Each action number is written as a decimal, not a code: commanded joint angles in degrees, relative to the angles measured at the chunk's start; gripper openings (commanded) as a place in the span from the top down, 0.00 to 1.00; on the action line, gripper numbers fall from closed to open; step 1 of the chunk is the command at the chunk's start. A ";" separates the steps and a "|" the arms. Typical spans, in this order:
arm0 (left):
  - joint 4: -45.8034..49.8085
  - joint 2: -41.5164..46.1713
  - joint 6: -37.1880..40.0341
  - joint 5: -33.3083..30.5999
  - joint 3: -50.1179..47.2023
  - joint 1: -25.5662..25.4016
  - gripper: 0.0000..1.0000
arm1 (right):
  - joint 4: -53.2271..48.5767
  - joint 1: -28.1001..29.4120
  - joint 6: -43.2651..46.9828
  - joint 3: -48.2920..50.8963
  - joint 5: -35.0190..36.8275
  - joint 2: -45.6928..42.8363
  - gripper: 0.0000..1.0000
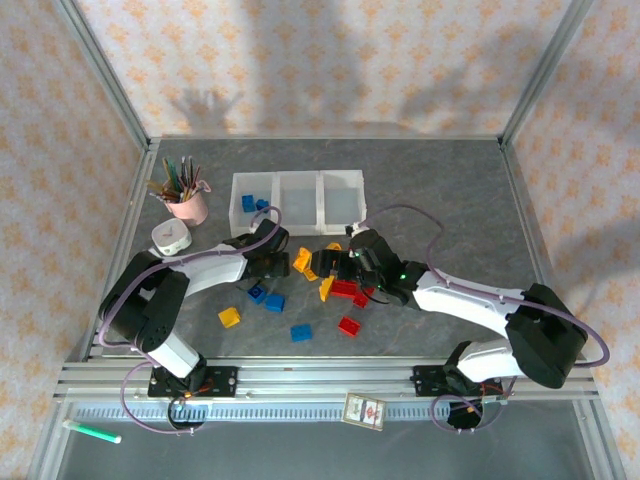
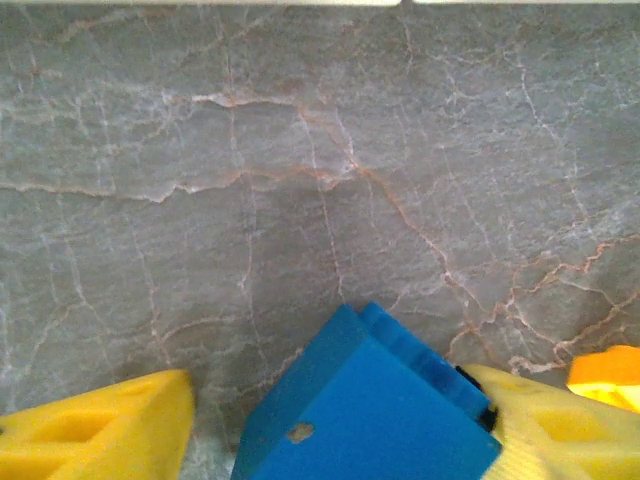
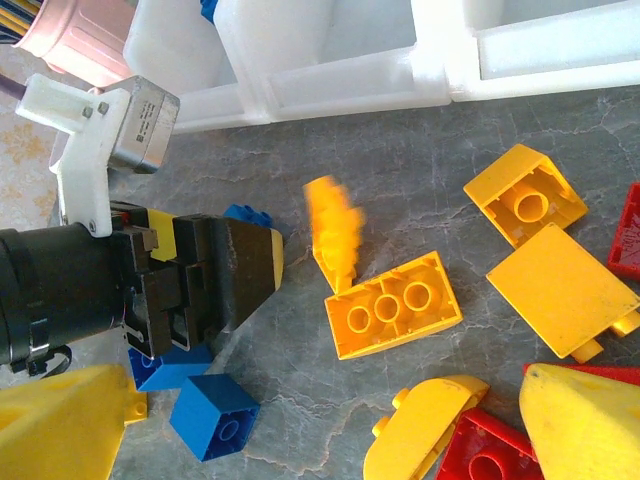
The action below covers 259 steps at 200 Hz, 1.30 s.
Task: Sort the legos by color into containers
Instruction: Pick up the lego from the center of the table, then place the lego in the container.
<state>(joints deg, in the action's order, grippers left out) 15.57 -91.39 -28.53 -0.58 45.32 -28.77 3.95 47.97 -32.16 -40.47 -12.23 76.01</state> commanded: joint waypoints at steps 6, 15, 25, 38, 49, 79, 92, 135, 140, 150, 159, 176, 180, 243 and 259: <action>-1.42 0.00 -0.98 -3.47 0.51 -0.10 0.35 | 1.34 0.18 -0.62 -0.40 1.41 -0.77 0.00; -1.54 0.15 -1.16 -3.80 0.40 -0.07 0.38 | 1.33 0.18 -0.58 -0.45 1.28 -0.69 0.00; -2.12 0.11 -1.02 -3.37 0.00 -0.07 0.40 | 1.37 0.20 -0.53 -0.49 1.32 -0.69 0.00; -2.56 -0.34 -0.82 -2.86 0.02 -0.08 0.40 | 1.39 0.20 -0.49 -0.49 1.47 -0.64 0.00; -2.22 -0.91 -0.74 -3.02 0.53 -0.04 0.40 | 1.33 0.20 -0.44 -0.49 1.58 -0.69 0.00; -2.74 -0.75 -0.90 -2.59 0.66 -0.01 0.49 | 1.15 0.15 -0.47 -0.45 1.77 -0.83 0.00; -2.58 -0.39 -1.12 -2.58 0.59 -0.02 0.53 | 1.15 0.20 -0.57 -0.31 1.88 -1.10 0.00; -1.80 3.95 -2.27 -2.40 -0.83 -0.05 0.59 | -0.14 0.17 0.52 -0.72 3.18 -2.35 0.00; -1.70 4.75 -2.52 -2.49 -1.05 -0.05 0.59 | -0.59 0.20 0.75 -1.08 3.35 -2.35 0.00; -1.44 6.38 -2.99 -2.67 -1.46 -0.02 0.60 | -1.23 0.20 1.36 -1.83 3.55 -2.14 0.00; -1.26 7.90 -3.17 -2.83 -1.70 -0.05 0.60 | -1.56 0.18 1.77 -2.55 3.59 -1.86 0.00; -0.11 10.25 -3.38 -4.47 -1.07 0.02 0.61 | -1.74 0.20 2.32 -3.92 3.26 -1.26 0.00; 0.48 10.66 -3.44 -4.88 -0.80 0.03 0.61 | -1.74 0.18 2.38 -4.26 3.20 -1.11 0.00; 3.17 9.73 -3.28 -10.49 10.98 7.07 0.62 | 0.52 0.13 4.01 -10.42 3.57 4.75 0.00; 1.51 7.88 -3.39 -10.99 13.08 8.82 0.62 | 0.45 0.20 4.44 -12.17 3.94 6.43 0.00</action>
<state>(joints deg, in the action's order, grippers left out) 17.32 -80.95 -31.53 -8.21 54.85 -22.41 3.49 47.97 -29.34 -49.69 -10.33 80.14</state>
